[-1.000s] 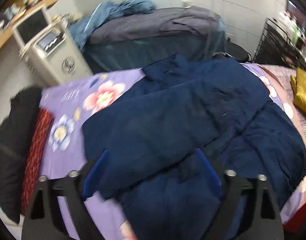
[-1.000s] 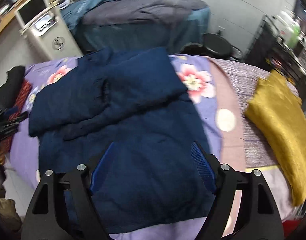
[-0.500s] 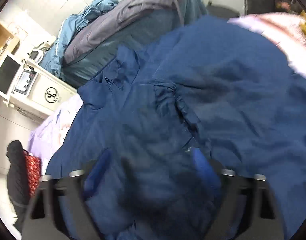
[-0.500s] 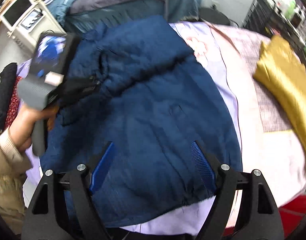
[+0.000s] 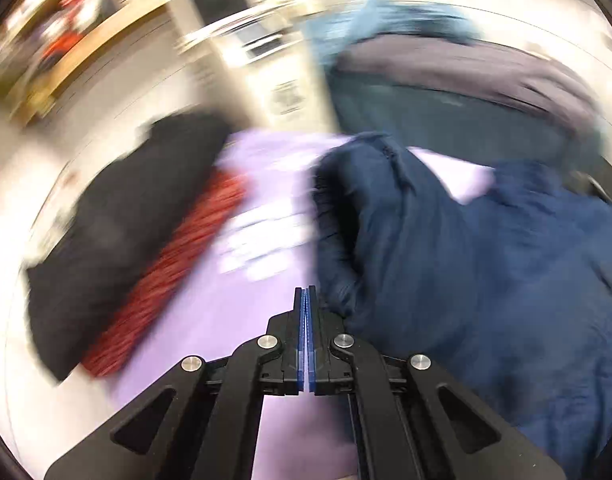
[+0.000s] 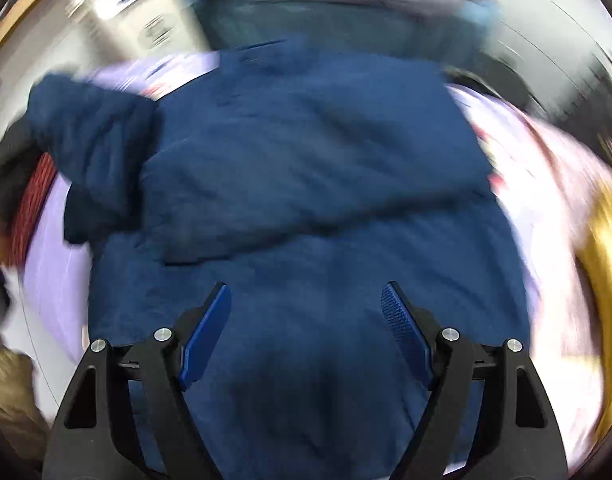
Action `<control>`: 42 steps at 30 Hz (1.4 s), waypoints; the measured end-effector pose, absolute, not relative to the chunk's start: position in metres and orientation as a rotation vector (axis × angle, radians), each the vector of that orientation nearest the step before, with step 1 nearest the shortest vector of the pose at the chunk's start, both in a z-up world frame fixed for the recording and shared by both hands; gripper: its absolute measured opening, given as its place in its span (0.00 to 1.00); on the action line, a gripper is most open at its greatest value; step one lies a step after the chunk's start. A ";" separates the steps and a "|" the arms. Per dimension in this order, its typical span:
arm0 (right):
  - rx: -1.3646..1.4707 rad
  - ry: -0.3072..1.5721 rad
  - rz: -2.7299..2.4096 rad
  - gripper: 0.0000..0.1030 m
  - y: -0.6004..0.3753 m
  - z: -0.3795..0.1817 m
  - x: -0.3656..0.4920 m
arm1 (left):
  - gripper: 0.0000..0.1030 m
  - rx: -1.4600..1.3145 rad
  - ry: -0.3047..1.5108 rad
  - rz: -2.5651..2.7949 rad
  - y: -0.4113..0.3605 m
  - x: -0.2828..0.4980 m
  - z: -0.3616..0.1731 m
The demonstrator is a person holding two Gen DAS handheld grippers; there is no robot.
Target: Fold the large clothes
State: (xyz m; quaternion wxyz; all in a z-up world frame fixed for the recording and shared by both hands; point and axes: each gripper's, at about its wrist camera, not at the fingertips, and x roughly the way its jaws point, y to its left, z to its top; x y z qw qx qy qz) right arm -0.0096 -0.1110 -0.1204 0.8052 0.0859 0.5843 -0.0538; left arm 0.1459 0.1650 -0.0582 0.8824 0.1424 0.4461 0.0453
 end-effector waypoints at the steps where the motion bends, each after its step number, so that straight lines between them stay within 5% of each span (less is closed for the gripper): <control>1: 0.131 1.246 -0.071 0.75 -0.093 -0.125 0.005 | 0.01 0.280 0.926 0.158 0.194 0.146 -0.053; 6: -0.171 1.290 0.068 0.73 -0.007 -0.175 0.060 | 0.01 0.227 0.947 0.376 0.301 0.142 -0.045; 9: -0.270 1.365 0.068 0.51 0.006 -0.212 0.071 | 0.01 0.173 0.980 0.395 0.325 0.131 -0.050; 11: -0.258 1.372 0.076 0.17 0.000 -0.218 0.071 | 0.01 0.150 1.017 0.347 0.325 0.124 -0.060; 14: -0.216 1.301 -0.011 0.02 -0.025 -0.190 0.066 | 0.08 0.142 1.085 0.259 0.303 0.119 -0.081; 21: -0.028 1.105 -0.332 0.01 -0.166 -0.082 0.035 | 0.27 0.159 1.110 0.009 0.213 0.117 -0.105; 23: 0.066 1.071 -0.417 0.01 -0.222 -0.052 0.018 | 0.37 0.180 1.091 -0.036 0.188 0.115 -0.101; 27: 0.131 0.990 -0.588 0.01 -0.316 0.002 -0.030 | 0.74 0.153 1.041 -0.069 0.168 0.110 -0.091; 30: 0.170 0.934 -0.714 0.00 -0.390 0.037 -0.064 | 0.85 0.093 1.060 -0.061 0.174 0.116 -0.089; 35: 0.130 0.925 -0.915 0.00 -0.506 0.067 -0.099 | 0.86 0.057 1.124 0.015 0.194 0.136 -0.100; 39: 0.428 0.828 -1.010 0.01 -0.575 0.070 -0.145 | 0.86 -0.013 1.182 0.008 0.207 0.156 -0.113; 42: 0.573 0.858 -0.875 0.23 -0.567 0.045 -0.150 | 0.89 -0.093 1.206 -0.022 0.212 0.170 -0.126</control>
